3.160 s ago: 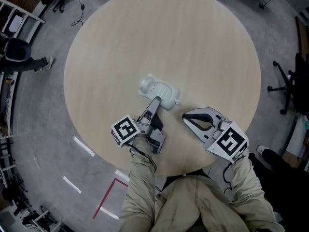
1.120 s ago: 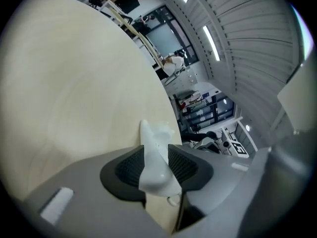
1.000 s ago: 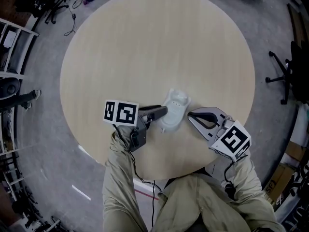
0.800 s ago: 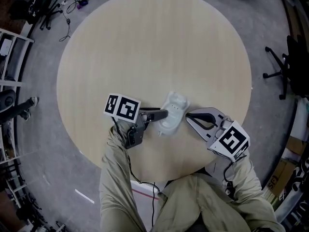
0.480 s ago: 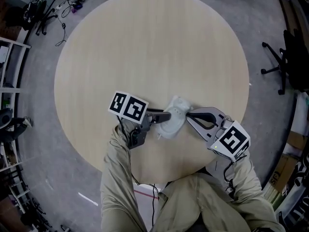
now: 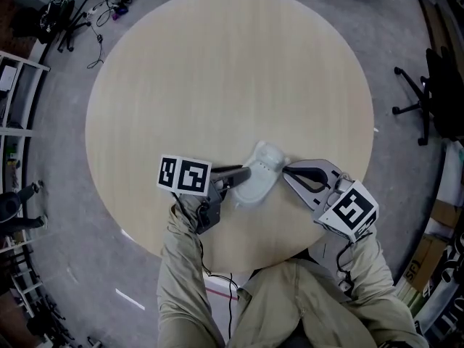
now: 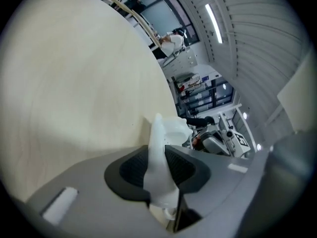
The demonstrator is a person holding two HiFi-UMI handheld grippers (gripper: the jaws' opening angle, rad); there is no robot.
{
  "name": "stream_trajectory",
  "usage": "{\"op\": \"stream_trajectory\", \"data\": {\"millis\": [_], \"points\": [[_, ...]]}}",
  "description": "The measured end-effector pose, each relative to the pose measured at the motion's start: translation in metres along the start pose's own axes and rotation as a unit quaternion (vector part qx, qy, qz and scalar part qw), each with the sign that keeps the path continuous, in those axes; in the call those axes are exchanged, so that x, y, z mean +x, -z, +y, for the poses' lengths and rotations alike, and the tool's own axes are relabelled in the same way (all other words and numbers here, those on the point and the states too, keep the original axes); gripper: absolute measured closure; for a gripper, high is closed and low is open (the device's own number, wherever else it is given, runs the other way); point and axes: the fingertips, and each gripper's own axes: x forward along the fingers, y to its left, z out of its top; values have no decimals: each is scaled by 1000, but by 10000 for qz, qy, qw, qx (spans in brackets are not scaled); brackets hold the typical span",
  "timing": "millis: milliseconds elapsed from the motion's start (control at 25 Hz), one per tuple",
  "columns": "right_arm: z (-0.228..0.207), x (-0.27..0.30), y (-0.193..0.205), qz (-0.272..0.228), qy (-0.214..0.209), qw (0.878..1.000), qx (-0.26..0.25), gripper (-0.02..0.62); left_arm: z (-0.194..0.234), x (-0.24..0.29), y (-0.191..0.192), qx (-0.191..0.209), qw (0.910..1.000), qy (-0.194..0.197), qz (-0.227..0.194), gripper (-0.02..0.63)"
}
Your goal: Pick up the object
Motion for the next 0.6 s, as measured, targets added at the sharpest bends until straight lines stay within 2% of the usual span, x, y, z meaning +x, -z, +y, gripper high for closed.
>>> {"op": "stream_trajectory", "data": {"millis": [160,280,440,600], "points": [[5,-4,-2,-14,-36,10000,-57,592,-9,-20,0,-291,9946,333,-934,495],[12,-7,-8,-113,-93,9998,-126,594,-21,-41,1,-112,9850,321,-1694,495],[25,-12,-20,-249,-238,9991,-250,592,-38,-73,5,486,9636,-275,-2616,495],[46,-17,-46,-466,-411,9971,-429,592,-70,-106,18,1284,9356,-847,-3177,495]]}}
